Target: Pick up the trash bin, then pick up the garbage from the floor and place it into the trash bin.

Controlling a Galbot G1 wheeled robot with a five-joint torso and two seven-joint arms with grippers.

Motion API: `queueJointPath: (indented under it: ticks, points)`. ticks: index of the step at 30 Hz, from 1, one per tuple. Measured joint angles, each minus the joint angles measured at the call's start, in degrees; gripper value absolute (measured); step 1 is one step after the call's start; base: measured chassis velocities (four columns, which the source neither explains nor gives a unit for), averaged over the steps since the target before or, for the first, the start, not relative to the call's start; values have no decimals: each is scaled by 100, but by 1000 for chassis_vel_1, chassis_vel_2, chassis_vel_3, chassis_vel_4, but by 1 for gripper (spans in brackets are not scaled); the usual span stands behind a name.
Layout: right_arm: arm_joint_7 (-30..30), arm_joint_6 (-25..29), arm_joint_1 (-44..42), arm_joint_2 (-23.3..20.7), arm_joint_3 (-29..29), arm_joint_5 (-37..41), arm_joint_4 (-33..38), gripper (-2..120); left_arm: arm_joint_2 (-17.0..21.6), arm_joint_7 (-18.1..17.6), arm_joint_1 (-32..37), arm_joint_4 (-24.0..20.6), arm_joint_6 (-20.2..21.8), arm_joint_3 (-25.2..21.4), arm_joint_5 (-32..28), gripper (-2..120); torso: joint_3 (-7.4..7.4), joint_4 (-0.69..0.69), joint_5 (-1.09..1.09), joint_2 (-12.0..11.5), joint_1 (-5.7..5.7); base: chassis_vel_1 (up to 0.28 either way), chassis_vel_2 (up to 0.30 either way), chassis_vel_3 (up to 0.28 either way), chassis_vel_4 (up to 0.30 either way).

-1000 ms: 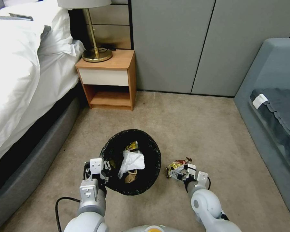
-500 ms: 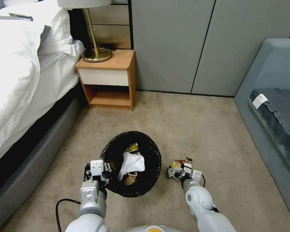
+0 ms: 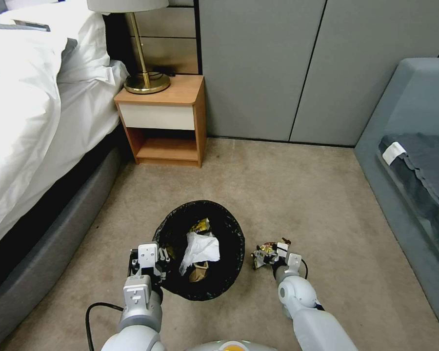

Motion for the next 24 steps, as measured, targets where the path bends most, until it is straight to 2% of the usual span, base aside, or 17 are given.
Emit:
queueJointPath:
  ticks: [2,3,5,8,9,12,13,15,17,18,19,24]
  points:
    - [-19,67,31,20,20,-36,-130,67,-2,0,13,-18,-1,0,6,0,-1,-1,-4,1,-1,0,0,0,0]
    - [-37,112,41,31,35,-55,-201,58,-1,0,18,-20,-4,0,11,0,-1,-2,-5,2,-1,0,0,0,0]
    - [-53,145,44,34,44,-69,-247,55,-1,0,22,-21,-5,-1,13,0,-2,-2,-6,2,-1,0,0,0,0]
    - [-76,184,40,27,65,-100,-300,41,-2,0,26,-25,-9,-1,15,0,-2,-3,-4,2,-1,0,0,0,0]
    - [-76,184,40,27,65,-100,-300,41,-2,0,26,-25,-9,-1,15,0,-2,-3,-4,2,-1,0,0,0,0]
    - [-69,182,7,-1,70,-101,-234,25,-2,0,19,-25,-12,1,18,0,-1,0,1,2,0,0,0,0,0]
    - [-69,182,7,-1,70,-101,-234,25,-2,0,19,-25,-12,1,18,0,-1,0,1,2,0,0,0,0,0]
    - [-59,163,-13,-10,69,-101,-191,15,-2,0,11,-28,-12,6,18,0,0,0,3,1,0,0,0,0,0]
    - [-56,153,-20,-12,69,-100,-177,14,-1,1,6,-29,-12,8,18,0,0,1,3,1,0,0,0,0,0]
    - [-52,148,-27,-16,68,-100,-166,5,1,1,2,-31,-12,9,18,0,0,1,3,1,0,0,0,0,0]
    - [-52,143,-35,-16,67,-101,-152,2,2,2,-1,-31,-12,11,17,0,0,2,4,1,0,0,0,0,0]
    - [-48,139,-74,-19,72,-130,-94,0,2,3,-14,-36,-12,21,14,0,0,2,4,1,0,0,0,0,0]
